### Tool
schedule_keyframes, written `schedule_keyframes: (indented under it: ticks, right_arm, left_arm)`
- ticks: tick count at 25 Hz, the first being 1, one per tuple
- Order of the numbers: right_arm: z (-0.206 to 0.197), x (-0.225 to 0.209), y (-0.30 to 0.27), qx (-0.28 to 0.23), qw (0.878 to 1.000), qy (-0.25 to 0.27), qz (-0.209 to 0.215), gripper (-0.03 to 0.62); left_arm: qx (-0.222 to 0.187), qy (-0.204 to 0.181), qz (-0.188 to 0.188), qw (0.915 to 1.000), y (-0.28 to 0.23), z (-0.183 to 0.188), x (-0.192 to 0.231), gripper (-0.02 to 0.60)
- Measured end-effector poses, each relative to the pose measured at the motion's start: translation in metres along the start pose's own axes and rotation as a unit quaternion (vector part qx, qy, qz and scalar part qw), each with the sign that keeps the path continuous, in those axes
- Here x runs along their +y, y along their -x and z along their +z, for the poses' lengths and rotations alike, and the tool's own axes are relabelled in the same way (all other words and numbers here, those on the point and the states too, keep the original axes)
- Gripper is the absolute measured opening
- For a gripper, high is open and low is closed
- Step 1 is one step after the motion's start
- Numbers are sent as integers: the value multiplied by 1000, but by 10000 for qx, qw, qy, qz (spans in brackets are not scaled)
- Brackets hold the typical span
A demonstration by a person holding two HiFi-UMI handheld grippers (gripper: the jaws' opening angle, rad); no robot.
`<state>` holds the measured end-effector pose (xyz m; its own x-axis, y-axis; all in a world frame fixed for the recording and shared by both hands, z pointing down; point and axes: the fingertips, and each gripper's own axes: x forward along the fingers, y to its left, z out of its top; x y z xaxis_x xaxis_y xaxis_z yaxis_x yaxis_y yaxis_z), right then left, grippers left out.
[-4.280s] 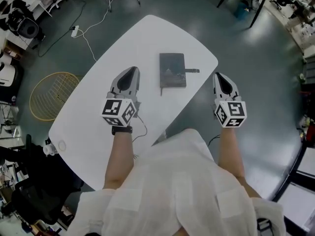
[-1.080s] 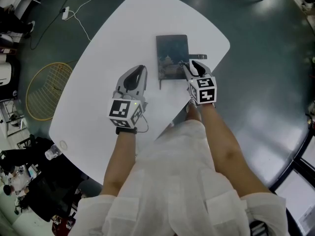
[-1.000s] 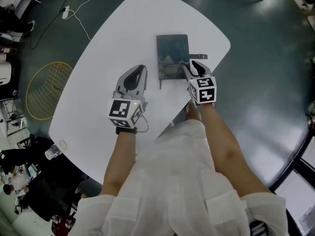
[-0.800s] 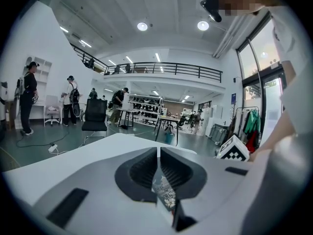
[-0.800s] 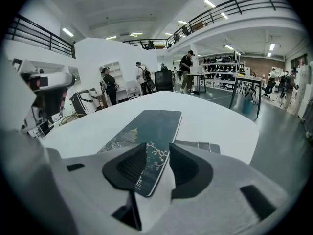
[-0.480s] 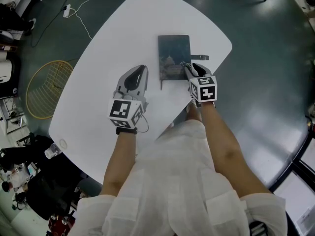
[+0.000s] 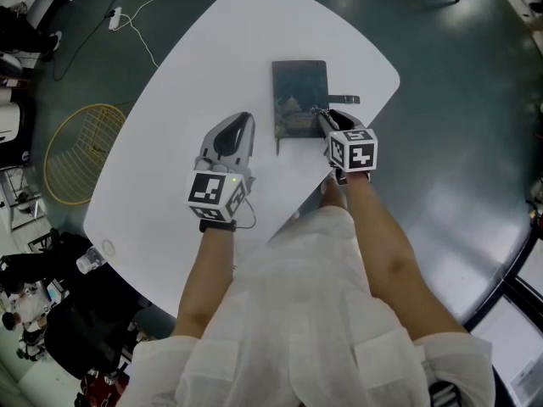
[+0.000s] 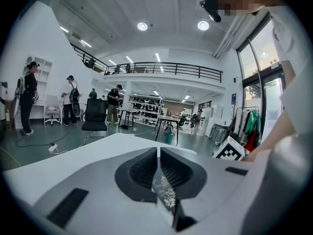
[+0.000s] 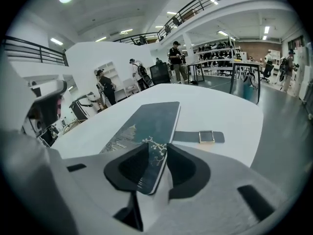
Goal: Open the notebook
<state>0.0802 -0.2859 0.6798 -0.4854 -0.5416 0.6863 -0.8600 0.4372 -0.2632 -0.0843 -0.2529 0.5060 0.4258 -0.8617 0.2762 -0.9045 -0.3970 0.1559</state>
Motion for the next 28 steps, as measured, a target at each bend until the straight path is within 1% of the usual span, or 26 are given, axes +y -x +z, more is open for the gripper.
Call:
schedule_keyframes:
  ticks: [10,15,28]
  right_arm:
    - [4,1,3,-48,9997,-224,30,114]
    - [11,2,9,-182,9995,-254,49,106]
    - [33,18,31,-538,9985,-13,22,98]
  left_arm:
    - [-42,16,-5,10000,3,2,0,20]
    - [-66,24,2,10000,3,4,0,20]
    - [-206,58,60,9998,14,11,0,20]
